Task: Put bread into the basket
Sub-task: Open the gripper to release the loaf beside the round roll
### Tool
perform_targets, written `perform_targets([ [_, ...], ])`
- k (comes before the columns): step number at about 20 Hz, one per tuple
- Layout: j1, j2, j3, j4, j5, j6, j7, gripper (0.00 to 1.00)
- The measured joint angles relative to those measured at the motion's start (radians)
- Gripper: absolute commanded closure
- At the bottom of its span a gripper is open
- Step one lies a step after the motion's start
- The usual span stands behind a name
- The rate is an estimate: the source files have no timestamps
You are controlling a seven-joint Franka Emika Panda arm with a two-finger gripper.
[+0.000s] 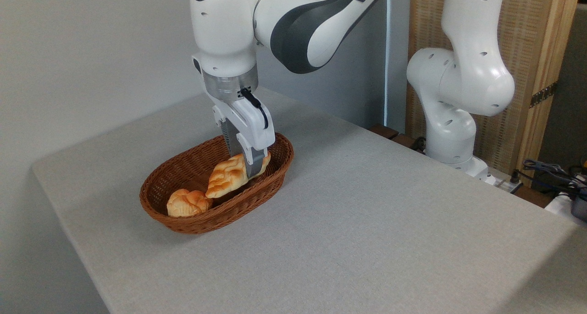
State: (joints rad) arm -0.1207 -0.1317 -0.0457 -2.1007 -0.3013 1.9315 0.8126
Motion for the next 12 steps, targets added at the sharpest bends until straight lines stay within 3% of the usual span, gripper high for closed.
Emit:
perform_targets([
  [12,0.01,-0.001,0.004,0.047,0.01,0.0,-0.029,0.0],
])
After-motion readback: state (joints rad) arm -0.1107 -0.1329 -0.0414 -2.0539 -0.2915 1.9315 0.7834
